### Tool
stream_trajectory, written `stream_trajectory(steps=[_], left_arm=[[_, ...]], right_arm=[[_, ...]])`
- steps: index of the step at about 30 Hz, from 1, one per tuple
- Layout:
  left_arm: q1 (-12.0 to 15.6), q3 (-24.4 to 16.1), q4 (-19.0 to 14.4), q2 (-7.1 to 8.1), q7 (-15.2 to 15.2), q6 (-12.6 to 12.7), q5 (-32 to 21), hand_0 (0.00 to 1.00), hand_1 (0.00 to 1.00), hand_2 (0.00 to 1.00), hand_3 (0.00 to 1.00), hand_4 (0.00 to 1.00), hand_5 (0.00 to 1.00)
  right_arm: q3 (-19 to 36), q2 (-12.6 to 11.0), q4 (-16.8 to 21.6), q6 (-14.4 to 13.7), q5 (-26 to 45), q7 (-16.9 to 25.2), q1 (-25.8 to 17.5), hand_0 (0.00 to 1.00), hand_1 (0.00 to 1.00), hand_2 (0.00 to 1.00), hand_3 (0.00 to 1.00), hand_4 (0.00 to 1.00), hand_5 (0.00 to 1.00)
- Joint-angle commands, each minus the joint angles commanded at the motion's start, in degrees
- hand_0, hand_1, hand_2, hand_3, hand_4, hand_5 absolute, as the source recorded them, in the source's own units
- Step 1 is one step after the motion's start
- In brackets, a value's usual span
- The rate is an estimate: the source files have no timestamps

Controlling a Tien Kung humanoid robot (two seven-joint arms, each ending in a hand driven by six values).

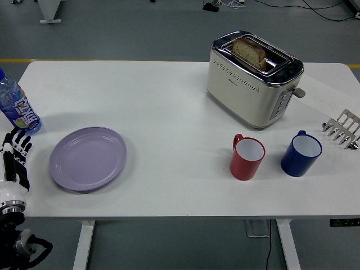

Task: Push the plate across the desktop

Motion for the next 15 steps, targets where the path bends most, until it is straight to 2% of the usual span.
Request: stream_trajectory(steps=[7,15], left_arm=[[-0.38,0.37,0.74,-1.36,0.09,-0.56,0.22,0.873,0.883,0.902,0.895,0.553,0.998],[-1.24,1.53,1.17,-1.86,0.07,-0.59,0.06,0.870,0.879,0.903,0.881,0.533,0.998]], right_arm=[[-0.06,0.02,-0.02,0.05,-0.01,0.05,-0.07,0.552,0.451,0.594,0.583,0.297,0.490],[-0.10,-0.01,-0.04,0.05,0.01,0.09,0.22,0.552,0.451,0.594,0.583,0.297,0.490]])
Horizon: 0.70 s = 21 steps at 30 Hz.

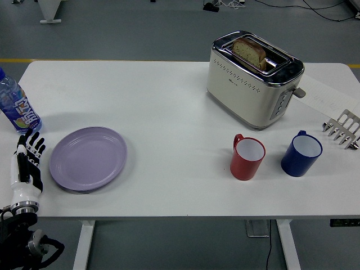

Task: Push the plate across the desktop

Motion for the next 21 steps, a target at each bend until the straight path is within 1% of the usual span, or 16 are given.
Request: stream_trajectory(steps=[15,21], left_arm=[[-1.20,1.94,0.81,-1.47,-0.38,0.35,-0.02,0.867,0.878,0.902,0.873,0.527,0.998],[-1.62,3.14,0.89,-1.60,-0.42,0.52,-0.14,0.866,0.876,0.902,0.873,0.525,0.998]], right_arm=[[0.27,0.01,-0.11,0.01,-0.20,0.21,0.43,0.552,0.451,0.594,0.583,0.298,0.490],[0.35,-0.01,-0.11,0.03,-0.44,0.15,0.58,0.552,0.451,0.594,0.583,0.298,0.489]])
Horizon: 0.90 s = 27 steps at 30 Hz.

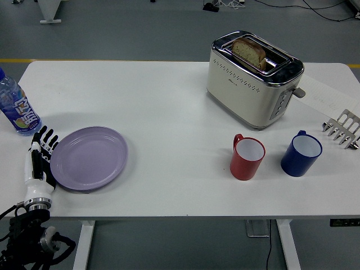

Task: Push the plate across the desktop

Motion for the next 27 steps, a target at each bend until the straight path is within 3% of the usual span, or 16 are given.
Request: stream_trajectory(steps=[27], left_arm=[[-1.99,7.16,0.70,0.00,-0.48,0.47,-1.52,0.864,0.875,0.904,0.869,0.519,0.998]], right_arm=[[0.35,-0.12,-0.03,0.06,-0.72,-0.10,0.22,0.552,0.452,0.593,0.583,0.300,0.487]])
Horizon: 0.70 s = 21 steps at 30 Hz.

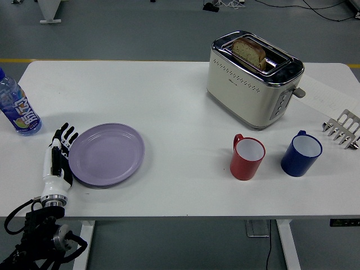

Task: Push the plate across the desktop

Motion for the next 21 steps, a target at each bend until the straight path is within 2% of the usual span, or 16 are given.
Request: stream_trajectory(steps=[21], left_arm=[[-0.90,7.52,-0.77,0.00,0.03,0.20,-1.27,0.864,0.874,0.904,0.867,0.516,0.998]], right_arm=[[0.23,-0.14,0.10,-0.20,-0.53,-0.26,-0.27,0.552,0.451,0.593,0.583,0.301,0.485]])
